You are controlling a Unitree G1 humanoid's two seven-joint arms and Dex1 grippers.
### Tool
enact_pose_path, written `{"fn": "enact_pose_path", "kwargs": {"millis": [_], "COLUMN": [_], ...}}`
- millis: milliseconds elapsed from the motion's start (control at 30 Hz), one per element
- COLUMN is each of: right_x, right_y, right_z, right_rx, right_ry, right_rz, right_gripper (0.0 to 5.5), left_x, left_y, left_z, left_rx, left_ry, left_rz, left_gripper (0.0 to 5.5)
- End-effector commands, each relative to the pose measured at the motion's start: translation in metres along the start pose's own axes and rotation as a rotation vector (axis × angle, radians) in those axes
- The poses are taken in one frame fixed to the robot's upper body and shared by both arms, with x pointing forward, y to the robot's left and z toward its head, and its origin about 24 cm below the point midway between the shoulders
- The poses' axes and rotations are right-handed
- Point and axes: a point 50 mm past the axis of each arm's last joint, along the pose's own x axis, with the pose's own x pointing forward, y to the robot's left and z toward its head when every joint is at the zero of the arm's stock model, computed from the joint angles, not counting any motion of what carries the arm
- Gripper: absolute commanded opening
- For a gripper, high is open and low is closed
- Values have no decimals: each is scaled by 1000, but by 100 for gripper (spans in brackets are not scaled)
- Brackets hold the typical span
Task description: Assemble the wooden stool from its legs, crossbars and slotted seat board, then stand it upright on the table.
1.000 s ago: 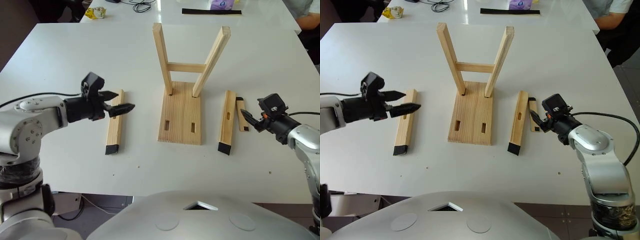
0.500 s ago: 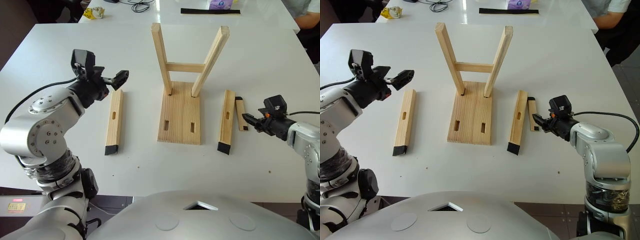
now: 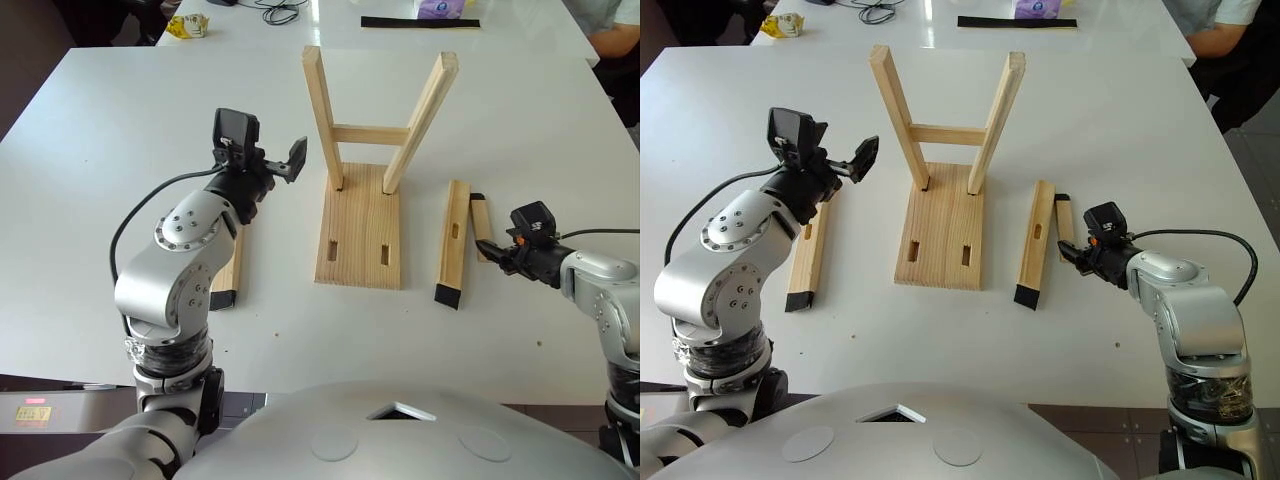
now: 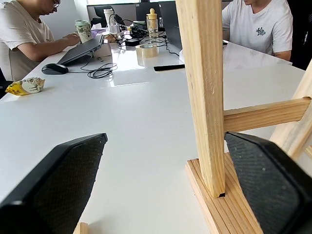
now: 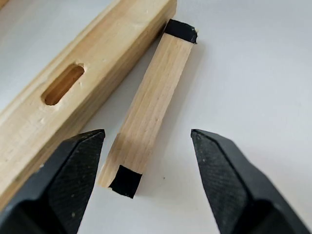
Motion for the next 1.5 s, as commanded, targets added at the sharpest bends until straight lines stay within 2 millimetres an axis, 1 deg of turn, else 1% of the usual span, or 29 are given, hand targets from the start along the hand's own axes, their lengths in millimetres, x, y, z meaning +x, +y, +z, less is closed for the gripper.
{"fn": "enact_pose_path", "kwargs": {"millis": [33,233,433,633,900,1100,1233,1300,1367,1467,1500], "right_x": [2,10,17,19,23,27,23,15,-1,-31,-41], "right_y": [1,-1,-1,3,-3,-16,-33,-43,-49,-49,-48], "right_z": [-7,-20,-27,-31,-26,-17,-1,22,52,95,105], "right_rx": [-25,-52,-48,-49,-63,-55,-36,-5,30,124,154], "right_ry": [25,58,68,69,48,10,-68,-194,-380,-684,-765], "right_rz": [-24,-68,-71,-37,-49,-109,-178,-201,-195,-77,-27], "right_gripper": [329,329,329,242,131,131,131,131,131,131,131], "left_x": [1,3,6,7,7,5,3,0,-3,-8,-10], "left_y": [1,1,2,12,23,38,47,54,62,65,64], "left_z": [-2,-1,1,3,2,4,7,11,16,28,32], "left_rx": [7,4,0,-21,5,31,44,66,77,33,13], "left_ry": [1,-6,-16,-30,-42,-71,-87,-100,-113,-170,-187], "left_rz": [9,3,7,53,99,139,138,136,119,3,-52], "left_gripper": [447,447,447,447,447,447,447,447,447,447,447]}}
